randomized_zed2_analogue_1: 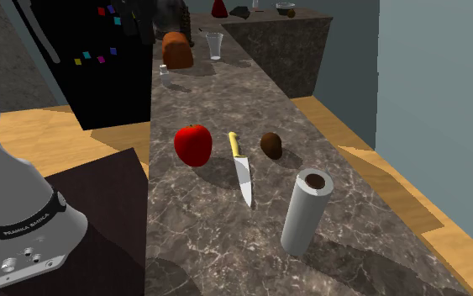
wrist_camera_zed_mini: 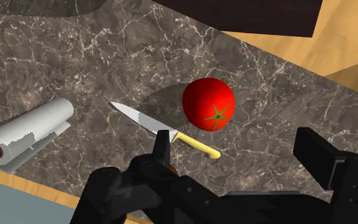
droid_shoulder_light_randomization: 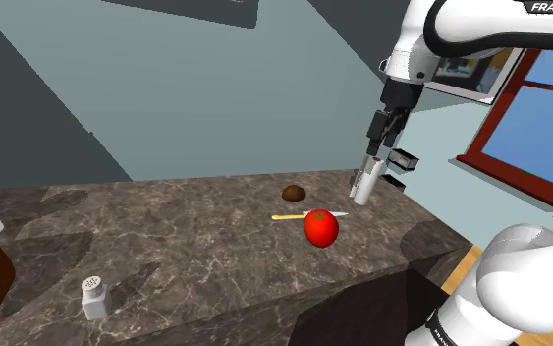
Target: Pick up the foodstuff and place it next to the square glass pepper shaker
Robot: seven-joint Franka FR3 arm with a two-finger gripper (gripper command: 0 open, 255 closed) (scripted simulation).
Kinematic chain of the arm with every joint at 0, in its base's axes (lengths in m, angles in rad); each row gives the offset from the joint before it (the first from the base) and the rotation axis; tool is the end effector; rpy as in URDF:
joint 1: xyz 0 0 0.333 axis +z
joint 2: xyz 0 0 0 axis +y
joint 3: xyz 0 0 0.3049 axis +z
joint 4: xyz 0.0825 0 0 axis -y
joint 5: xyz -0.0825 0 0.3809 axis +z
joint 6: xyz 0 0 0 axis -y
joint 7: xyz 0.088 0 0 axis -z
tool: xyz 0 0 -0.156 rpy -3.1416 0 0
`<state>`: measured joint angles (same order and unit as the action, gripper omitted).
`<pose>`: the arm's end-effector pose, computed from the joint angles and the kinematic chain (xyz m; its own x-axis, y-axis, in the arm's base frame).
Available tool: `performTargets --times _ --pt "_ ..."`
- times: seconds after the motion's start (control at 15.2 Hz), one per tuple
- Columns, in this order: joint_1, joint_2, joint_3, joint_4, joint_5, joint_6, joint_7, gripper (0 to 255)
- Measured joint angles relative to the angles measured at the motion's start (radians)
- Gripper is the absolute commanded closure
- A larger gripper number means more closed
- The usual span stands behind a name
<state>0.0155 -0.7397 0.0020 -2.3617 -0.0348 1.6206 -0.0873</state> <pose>0.3279 0.0006 0.5207 0.9944 0.1058 -0.0046 0.1058 -0.9937 0.0358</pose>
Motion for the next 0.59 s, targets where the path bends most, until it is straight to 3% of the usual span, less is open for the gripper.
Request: performTargets --times 0.2,0.59 --pt "0.003 0.007 -0.030 -0.025 -0.011 0.040 -0.049 0" --pt "0.026 0.093 -0.160 -0.108 -0.041 0.242 -0.281 0"
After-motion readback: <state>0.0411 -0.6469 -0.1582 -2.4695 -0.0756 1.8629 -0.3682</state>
